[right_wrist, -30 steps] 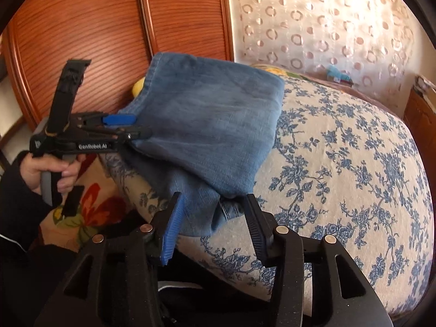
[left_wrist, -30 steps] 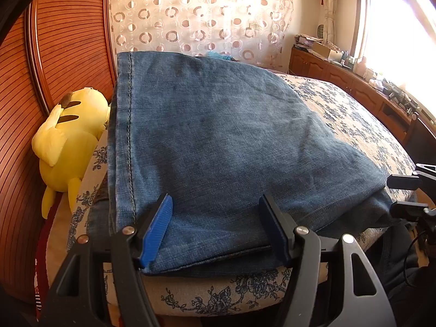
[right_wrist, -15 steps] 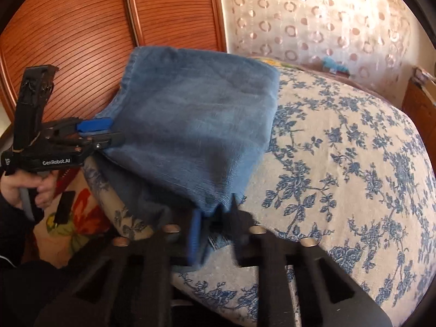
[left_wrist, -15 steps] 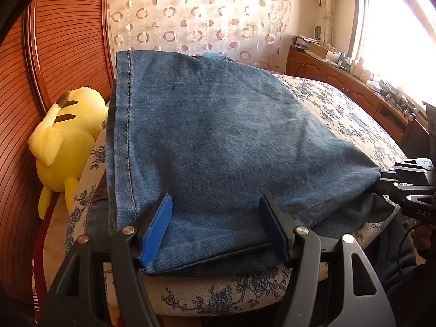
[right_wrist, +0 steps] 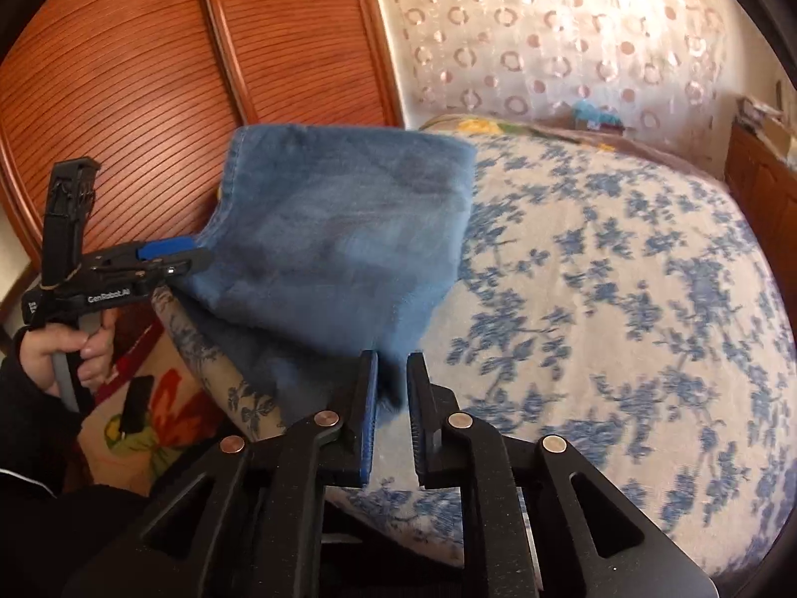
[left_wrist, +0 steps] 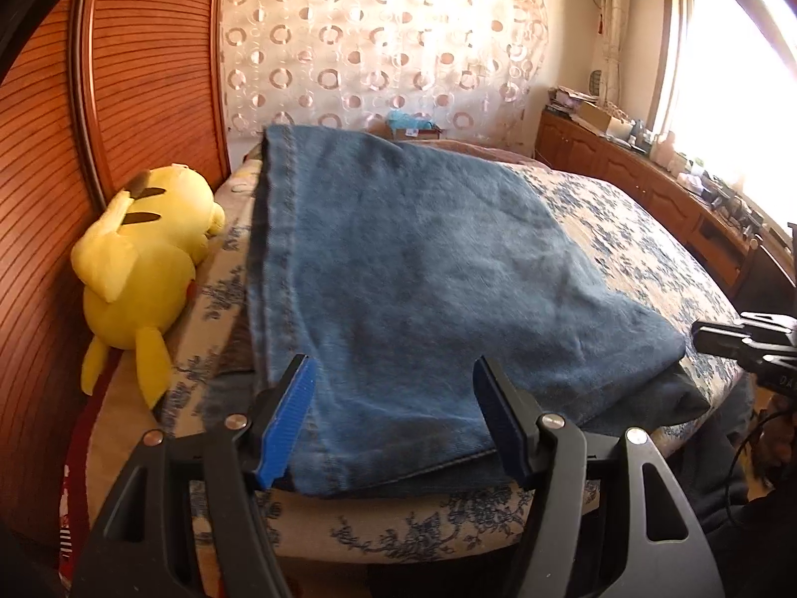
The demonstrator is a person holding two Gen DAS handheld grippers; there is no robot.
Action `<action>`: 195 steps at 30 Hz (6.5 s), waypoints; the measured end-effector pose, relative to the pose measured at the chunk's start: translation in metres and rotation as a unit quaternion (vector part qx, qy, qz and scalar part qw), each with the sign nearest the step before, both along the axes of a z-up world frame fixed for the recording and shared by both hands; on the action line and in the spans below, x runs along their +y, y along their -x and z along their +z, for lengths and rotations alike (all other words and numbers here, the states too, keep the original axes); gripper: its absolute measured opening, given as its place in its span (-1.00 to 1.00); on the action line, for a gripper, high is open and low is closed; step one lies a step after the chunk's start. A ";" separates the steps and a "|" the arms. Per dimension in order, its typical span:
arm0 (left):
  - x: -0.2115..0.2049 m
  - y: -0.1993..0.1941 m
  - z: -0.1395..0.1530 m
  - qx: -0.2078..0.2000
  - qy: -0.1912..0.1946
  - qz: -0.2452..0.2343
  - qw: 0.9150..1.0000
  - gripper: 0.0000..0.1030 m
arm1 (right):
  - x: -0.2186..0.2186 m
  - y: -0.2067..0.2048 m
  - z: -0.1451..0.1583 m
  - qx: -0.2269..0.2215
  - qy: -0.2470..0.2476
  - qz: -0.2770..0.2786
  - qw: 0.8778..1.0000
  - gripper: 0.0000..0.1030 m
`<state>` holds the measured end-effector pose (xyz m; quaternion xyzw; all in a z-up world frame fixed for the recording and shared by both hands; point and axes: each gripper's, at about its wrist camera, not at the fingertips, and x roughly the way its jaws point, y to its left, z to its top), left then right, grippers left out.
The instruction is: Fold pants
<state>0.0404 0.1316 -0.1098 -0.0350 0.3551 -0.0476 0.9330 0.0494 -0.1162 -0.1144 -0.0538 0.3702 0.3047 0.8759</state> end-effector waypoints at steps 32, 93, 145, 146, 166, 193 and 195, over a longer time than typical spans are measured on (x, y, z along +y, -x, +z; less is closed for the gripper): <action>0.059 -0.040 -0.014 0.038 -0.003 0.019 0.999 0.27 | 0.049 -0.112 -0.026 0.062 0.019 -0.025 0.998 -0.12; -0.179 -0.101 0.047 -0.013 -0.014 -0.201 0.979 0.18 | -0.136 -0.041 0.019 -0.034 0.043 -0.107 0.993 -0.32; -0.195 -0.170 0.034 0.039 -0.034 -0.178 0.983 0.15 | -0.154 -0.003 -0.019 -0.018 0.009 -0.137 0.990 0.19; -0.194 -0.164 0.038 0.034 -0.029 -0.181 0.982 0.15 | -0.154 -0.001 -0.019 -0.018 0.007 -0.138 0.990 0.19; -0.184 -0.078 0.034 -0.007 -0.007 -0.177 0.984 0.57 | -0.167 0.009 -0.004 -0.032 0.020 -0.177 0.983 0.19; -0.172 -0.053 -0.016 0.036 -0.022 -0.161 0.986 0.58 | -0.166 0.004 -0.018 -0.011 0.013 -0.186 0.982 0.19; -0.172 -0.053 -0.016 0.034 -0.019 -0.159 0.987 0.58 | -0.169 0.003 -0.019 -0.003 0.006 -0.188 0.982 0.19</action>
